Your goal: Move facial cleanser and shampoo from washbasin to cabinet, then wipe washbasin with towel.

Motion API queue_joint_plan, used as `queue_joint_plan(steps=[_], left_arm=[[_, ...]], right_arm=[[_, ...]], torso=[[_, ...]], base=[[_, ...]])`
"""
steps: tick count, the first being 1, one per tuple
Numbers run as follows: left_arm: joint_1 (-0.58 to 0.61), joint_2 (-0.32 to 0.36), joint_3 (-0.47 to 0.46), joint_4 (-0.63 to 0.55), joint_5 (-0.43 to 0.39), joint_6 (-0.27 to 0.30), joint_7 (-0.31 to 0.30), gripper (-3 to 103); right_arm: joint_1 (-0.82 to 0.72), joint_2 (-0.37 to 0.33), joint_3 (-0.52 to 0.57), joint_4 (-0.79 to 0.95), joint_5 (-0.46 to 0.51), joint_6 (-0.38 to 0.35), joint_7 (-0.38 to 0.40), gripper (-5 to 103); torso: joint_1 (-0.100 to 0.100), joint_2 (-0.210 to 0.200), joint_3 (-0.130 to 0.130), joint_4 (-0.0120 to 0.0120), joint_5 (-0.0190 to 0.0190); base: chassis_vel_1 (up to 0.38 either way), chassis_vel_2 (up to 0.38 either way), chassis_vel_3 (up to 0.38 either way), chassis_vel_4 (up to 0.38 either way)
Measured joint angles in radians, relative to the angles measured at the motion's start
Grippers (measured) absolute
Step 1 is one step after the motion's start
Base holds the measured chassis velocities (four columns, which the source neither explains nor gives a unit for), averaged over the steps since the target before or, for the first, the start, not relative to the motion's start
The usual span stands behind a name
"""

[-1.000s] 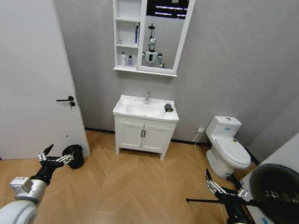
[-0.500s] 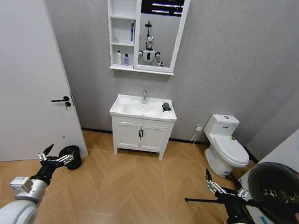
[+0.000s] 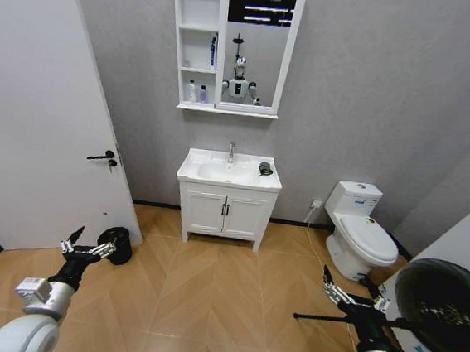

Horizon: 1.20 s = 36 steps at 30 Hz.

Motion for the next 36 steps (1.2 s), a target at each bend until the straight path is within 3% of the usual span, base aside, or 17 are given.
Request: queue_joint_plan(steps=[36], left_arm=[[0.000, 0.000, 0.000, 0.000, 0.000, 0.000, 0.000, 100]], right_arm=[[0.000, 0.000, 0.000, 0.000, 0.000, 0.000, 0.000, 100]], torso=[[0.000, 0.000, 0.000, -0.0003, 0.0000]], base=[[0.000, 0.000, 0.000, 0.000]])
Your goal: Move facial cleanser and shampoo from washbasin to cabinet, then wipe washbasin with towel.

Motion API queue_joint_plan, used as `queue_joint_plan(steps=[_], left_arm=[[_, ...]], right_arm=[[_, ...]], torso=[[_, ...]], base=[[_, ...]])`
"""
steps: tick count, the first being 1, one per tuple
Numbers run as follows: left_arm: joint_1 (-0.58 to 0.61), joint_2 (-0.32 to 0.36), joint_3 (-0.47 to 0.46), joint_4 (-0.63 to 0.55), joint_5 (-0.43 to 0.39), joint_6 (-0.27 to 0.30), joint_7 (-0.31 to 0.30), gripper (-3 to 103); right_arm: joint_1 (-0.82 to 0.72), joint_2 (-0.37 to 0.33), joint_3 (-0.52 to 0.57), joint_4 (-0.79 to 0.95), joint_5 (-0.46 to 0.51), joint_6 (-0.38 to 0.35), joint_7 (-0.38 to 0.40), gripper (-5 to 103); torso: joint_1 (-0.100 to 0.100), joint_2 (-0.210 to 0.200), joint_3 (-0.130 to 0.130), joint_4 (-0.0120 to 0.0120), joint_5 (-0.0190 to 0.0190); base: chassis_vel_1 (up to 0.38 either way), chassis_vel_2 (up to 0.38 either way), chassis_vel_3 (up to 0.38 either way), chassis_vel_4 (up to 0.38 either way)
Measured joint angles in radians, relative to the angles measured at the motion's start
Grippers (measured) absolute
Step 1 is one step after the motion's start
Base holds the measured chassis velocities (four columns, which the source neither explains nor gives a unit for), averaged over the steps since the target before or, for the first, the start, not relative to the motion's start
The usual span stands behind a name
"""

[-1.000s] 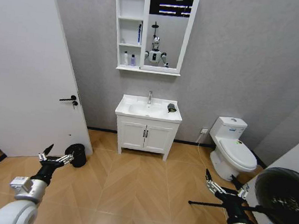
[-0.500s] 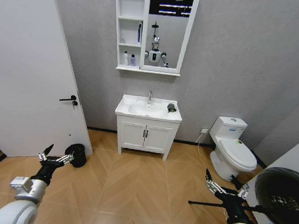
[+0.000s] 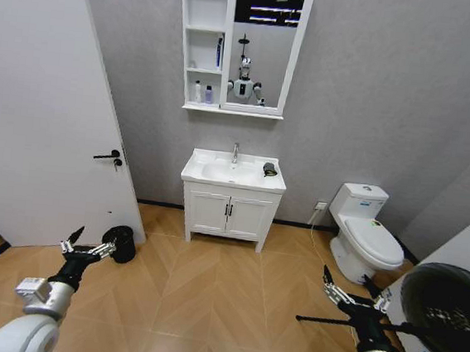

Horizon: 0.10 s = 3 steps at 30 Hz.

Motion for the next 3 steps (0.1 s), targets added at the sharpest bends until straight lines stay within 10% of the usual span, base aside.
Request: queue_joint_plan(steps=[3], left_arm=[[0.000, 0.000, 0.000, 0.000, 0.000, 0.000, 0.000, 100]], right_arm=[[0.000, 0.000, 0.000, 0.000, 0.000, 0.000, 0.000, 100]], torso=[[0.000, 0.000, 0.000, 0.0000, 0.0000]], base=[[0.000, 0.000, 0.000, 0.000]])
